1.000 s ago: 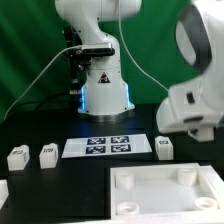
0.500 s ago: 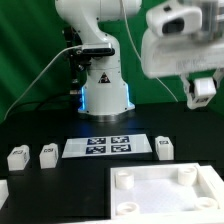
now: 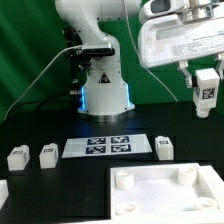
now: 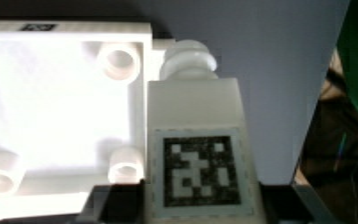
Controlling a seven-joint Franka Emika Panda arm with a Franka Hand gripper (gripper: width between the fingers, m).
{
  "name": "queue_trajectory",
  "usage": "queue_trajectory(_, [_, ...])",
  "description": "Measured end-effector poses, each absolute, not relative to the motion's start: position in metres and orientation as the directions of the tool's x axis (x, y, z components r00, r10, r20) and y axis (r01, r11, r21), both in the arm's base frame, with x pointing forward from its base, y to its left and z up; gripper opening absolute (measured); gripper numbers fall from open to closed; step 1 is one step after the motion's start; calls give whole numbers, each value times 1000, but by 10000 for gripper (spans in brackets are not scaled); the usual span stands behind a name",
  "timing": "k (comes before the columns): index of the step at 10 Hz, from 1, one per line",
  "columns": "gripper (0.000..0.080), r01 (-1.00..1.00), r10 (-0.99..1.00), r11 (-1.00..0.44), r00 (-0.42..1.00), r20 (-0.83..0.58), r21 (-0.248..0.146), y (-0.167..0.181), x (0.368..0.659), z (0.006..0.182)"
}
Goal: Assemble one leg
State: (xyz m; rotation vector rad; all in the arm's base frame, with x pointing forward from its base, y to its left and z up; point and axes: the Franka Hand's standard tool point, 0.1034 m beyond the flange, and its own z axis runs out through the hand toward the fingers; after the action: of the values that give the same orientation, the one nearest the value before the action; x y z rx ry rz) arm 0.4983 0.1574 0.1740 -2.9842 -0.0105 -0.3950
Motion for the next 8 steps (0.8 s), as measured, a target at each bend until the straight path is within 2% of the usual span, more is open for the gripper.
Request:
queue_trajectory(1, [292, 29, -3, -992, 969, 247, -125, 156, 496, 171])
queue_trajectory(4, [292, 48, 6, -992, 942, 335, -117, 142, 552, 198])
queue_trajectory(6, [292, 41, -8, -991, 932, 363, -126, 141, 587, 201])
queue_trajectory(8, [292, 44, -6, -991, 930, 366, -128, 144, 590, 202])
